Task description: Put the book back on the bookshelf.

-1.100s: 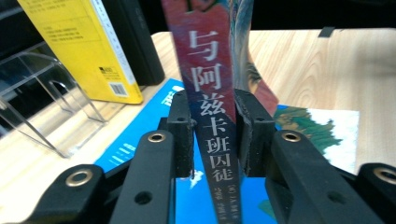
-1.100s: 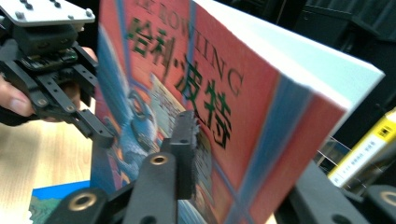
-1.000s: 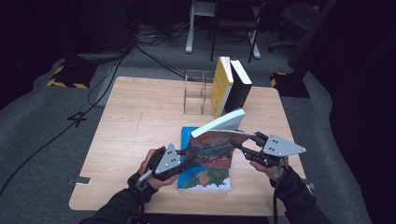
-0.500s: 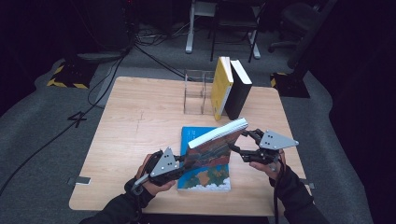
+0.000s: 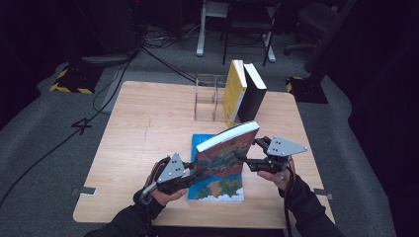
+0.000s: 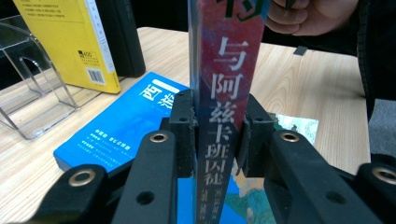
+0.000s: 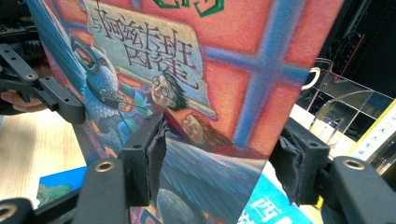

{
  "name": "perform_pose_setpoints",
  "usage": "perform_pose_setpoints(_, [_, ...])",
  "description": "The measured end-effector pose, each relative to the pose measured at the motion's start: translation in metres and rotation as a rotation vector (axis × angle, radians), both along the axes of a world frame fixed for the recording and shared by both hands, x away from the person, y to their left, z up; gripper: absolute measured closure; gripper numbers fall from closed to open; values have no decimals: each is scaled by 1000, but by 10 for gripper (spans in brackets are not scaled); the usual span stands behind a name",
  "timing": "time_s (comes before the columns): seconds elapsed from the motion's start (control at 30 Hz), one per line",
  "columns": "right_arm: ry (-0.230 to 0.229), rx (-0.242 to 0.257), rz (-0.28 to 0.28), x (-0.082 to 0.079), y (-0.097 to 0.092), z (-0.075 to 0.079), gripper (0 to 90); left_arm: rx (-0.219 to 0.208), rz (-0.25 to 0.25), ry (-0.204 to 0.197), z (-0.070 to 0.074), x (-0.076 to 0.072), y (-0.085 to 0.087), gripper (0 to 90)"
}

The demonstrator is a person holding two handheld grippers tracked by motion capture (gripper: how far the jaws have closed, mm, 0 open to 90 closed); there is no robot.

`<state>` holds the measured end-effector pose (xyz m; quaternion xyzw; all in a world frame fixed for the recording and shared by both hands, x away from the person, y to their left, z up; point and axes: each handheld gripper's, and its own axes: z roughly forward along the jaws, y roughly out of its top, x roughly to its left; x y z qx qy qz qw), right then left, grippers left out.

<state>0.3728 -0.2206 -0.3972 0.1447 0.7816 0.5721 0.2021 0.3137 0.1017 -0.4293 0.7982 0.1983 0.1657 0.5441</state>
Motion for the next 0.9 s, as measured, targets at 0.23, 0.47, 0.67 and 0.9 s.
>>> perform_pose_setpoints(0.23, [-2, 4, -4, -4, -1, 0, 400, -2, -10, -16, 7, 3, -10, 707])
perform_pose_setpoints(0.47, [-5, 4, -4, -4, -1, 0, 402, -56, -23, -32, 22, 8, -16, 703])
perform_pose_setpoints(0.67, [-7, 2, -6, -5, -1, 0, 403, -68, -40, -69, 36, 12, -19, 701])
perform_pose_setpoints(0.9, [-9, -1, -2, -5, 0, 1, 402, -92, -51, -76, 47, 16, -19, 683])
